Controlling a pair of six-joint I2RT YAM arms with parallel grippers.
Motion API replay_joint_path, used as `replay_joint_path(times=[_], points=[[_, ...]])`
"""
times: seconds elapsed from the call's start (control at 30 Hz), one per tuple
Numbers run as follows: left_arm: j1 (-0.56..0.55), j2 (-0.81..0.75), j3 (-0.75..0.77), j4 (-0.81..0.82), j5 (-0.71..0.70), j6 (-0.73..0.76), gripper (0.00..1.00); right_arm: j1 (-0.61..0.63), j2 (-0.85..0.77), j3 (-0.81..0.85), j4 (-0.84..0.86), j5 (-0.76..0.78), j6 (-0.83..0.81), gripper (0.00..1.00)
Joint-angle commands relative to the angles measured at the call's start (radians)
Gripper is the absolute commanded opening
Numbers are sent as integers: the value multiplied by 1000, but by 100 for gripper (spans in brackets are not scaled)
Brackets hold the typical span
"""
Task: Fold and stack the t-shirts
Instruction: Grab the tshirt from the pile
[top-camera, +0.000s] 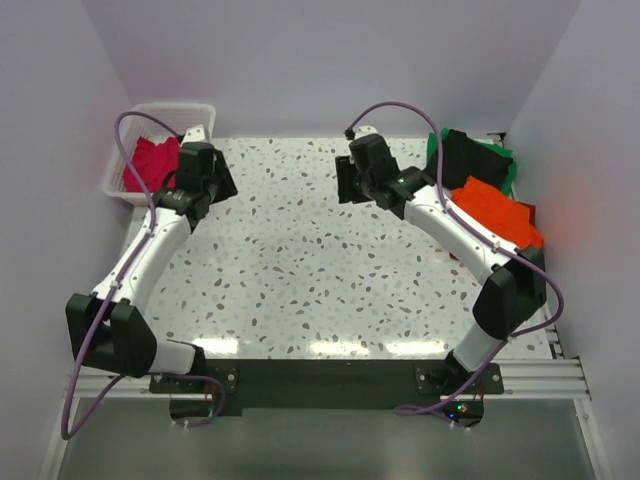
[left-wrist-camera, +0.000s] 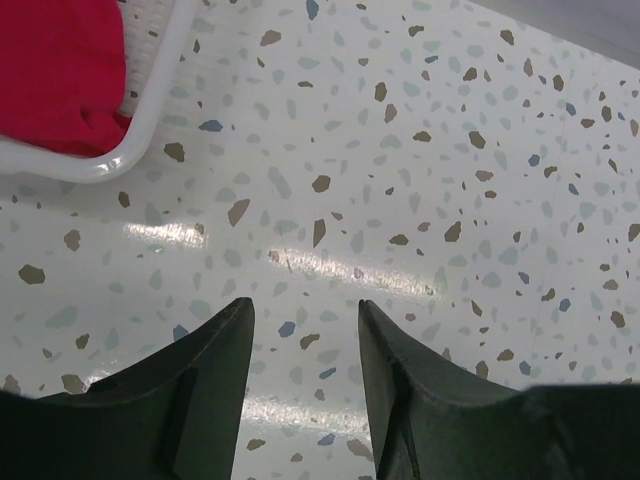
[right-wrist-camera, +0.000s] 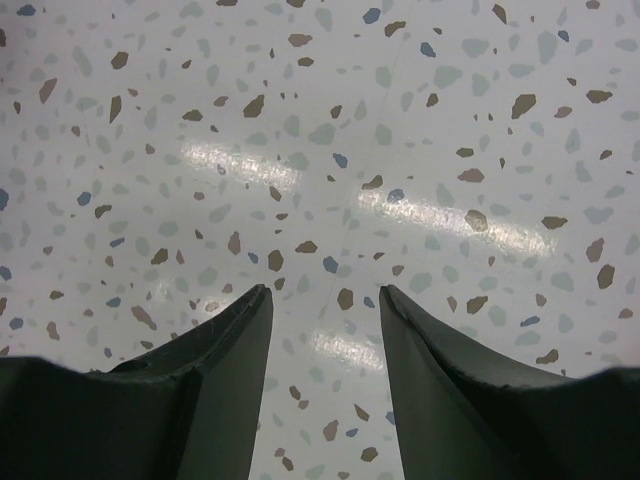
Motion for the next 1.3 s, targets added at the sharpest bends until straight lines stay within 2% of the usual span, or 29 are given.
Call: replay_joint_path(times=[0.0, 0.07, 0.23, 0.3, 0.53, 0.7, 0.73, 1.07, 1.27], points=[[-2, -6, 24, 38, -37, 13, 55, 7, 16, 59, 26, -15, -23, 51], [1, 0, 36, 37, -55, 12, 60, 7, 19, 67, 18, -14, -21, 51], [15, 104, 148, -34, -155, -36, 64, 5, 30, 82, 12, -17, -23, 52], [24, 170, 224, -58, -198, -50, 73, 7, 36, 87, 12, -17, -24, 52], [110, 397, 510, -115, -202, -53, 85, 5, 53, 95, 29, -23, -27, 63], [199, 572, 717, -161, -153, -40, 95, 5, 78, 107, 30, -37, -17, 63], [219, 590, 735, -155, -120, -34, 99, 5, 82, 111, 29, -37, -15, 63], [335, 831, 959, -117, -34, 15, 100, 5, 150, 147, 26, -44, -6, 63], [362, 897, 956, -46, -43, 7, 100, 5, 199, 196, 0, -38, -9, 63]])
